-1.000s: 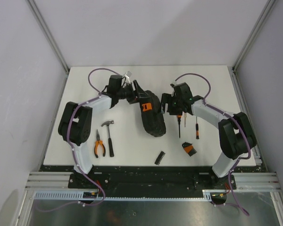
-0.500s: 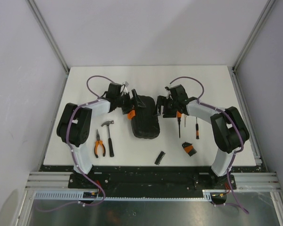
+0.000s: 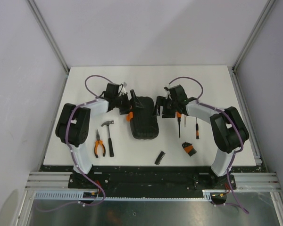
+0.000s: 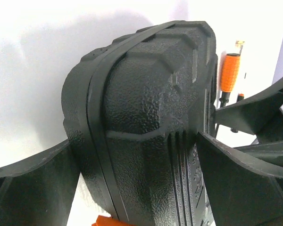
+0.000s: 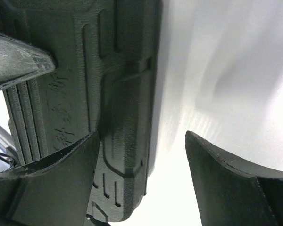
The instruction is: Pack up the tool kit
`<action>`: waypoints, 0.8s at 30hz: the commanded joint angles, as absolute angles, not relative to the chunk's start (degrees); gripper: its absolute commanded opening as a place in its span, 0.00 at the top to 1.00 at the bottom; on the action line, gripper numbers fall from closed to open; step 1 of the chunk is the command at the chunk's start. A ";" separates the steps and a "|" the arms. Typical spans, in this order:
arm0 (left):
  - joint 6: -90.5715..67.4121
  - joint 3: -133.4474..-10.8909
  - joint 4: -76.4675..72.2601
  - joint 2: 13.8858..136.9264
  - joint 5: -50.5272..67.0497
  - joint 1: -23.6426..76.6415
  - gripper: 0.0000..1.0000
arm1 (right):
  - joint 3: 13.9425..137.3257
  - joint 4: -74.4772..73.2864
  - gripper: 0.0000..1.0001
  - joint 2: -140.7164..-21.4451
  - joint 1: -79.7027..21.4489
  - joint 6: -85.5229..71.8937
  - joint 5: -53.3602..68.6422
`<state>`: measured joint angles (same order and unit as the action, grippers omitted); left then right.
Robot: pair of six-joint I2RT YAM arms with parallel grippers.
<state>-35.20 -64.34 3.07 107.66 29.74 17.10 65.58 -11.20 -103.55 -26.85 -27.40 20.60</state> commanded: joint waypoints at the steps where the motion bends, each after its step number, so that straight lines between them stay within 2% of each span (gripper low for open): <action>1: -29.38 -63.56 8.29 102.92 22.64 14.44 0.01 | 63.93 -15.56 0.23 -105.15 -26.52 -25.93 16.11; 14: -28.28 -60.20 13.06 92.38 14.34 11.82 0.01 | 64.16 -14.55 0.25 -103.54 -27.26 -25.67 14.10; 16: -28.73 -59.02 13.04 91.19 15.76 11.70 0.07 | 64.21 -14.84 0.25 -103.03 -27.54 -25.51 13.21; 22: -31.27 -53.00 12.77 89.02 21.48 12.81 0.45 | 64.30 -13.36 0.27 -98.59 -28.65 -25.18 9.07; 24: -31.44 -51.50 12.64 88.37 22.44 13.81 0.50 | 64.26 -11.78 0.28 -96.87 -28.87 -25.30 8.68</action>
<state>-30.96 -54.17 12.75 91.22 19.00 12.27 64.77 -12.38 -101.41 -28.62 -26.74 14.33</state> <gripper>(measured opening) 0.531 0.727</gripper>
